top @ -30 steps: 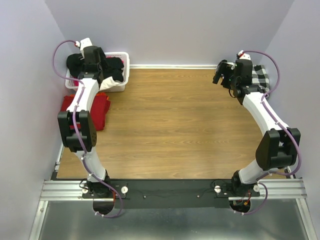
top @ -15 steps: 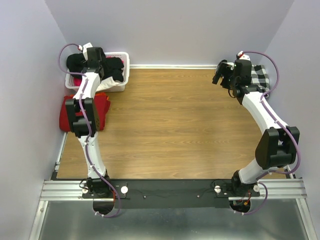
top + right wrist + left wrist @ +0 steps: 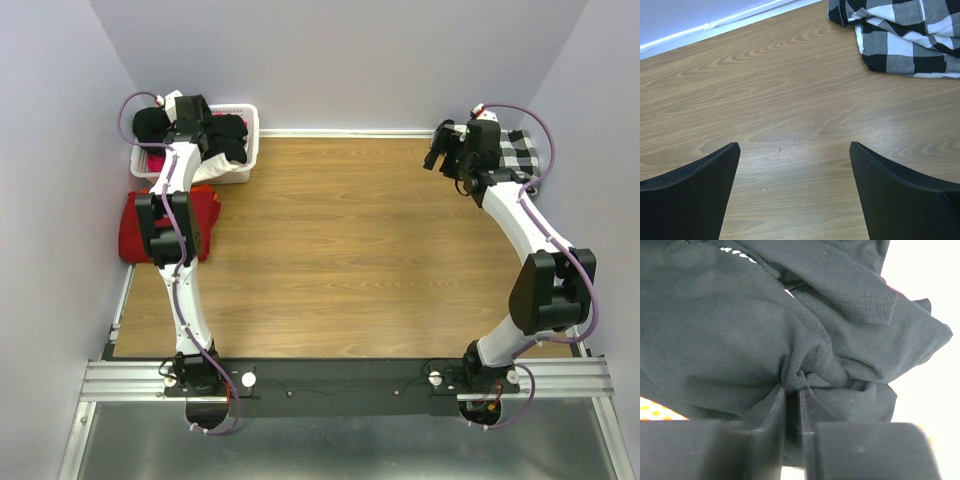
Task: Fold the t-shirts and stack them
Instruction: Grab crumpled tshirt from bin with the left arm, then move the tshirt to the center of the board
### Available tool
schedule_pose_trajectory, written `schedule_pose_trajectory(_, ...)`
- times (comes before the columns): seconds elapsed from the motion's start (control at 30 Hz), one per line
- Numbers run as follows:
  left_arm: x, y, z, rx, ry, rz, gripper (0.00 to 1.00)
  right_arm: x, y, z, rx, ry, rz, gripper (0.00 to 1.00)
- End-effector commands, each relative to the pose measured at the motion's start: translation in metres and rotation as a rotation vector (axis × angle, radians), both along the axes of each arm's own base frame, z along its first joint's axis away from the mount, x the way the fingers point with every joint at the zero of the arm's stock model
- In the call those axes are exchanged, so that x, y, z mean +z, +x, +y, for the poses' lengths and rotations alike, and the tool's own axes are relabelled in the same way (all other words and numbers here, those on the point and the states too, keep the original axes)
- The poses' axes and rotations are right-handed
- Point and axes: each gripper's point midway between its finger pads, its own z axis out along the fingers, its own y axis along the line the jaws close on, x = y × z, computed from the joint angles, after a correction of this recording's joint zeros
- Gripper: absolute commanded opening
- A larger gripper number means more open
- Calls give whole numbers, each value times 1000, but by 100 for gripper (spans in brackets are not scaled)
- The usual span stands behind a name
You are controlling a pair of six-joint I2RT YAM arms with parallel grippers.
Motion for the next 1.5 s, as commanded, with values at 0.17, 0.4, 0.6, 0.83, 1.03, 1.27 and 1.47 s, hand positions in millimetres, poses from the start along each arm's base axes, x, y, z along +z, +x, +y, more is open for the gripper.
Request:
schedule_pose_trajectory(0.17,10,-5,2,-7,-2,10,0,3,2,-1,-21,8,0,100)
schedule_pose_trajectory(0.4,86,-19,-28,-74,62,-118,0,3,-2,-3,-31,8,0,100)
schedule_pose_trajectory(0.6,171,-43,-82,-158,135,-265,0,8,-2,-6,-51,2,-11,100)
schedule_pose_trajectory(0.83,268,-83,-139,-268,194,-471,0,20,0,-22,-147,-20,-43,100)
schedule_pose_trajectory(1.03,353,-129,-206,-432,231,-686,0,39,6,-40,-267,-32,-89,100)
schedule_pose_trajectory(1.27,423,-188,-294,-673,258,-860,0,59,6,-68,-390,-38,-119,100)
schedule_pose_trajectory(1.47,460,-233,-330,-762,298,-961,0,56,1,-79,-418,-2,-112,100)
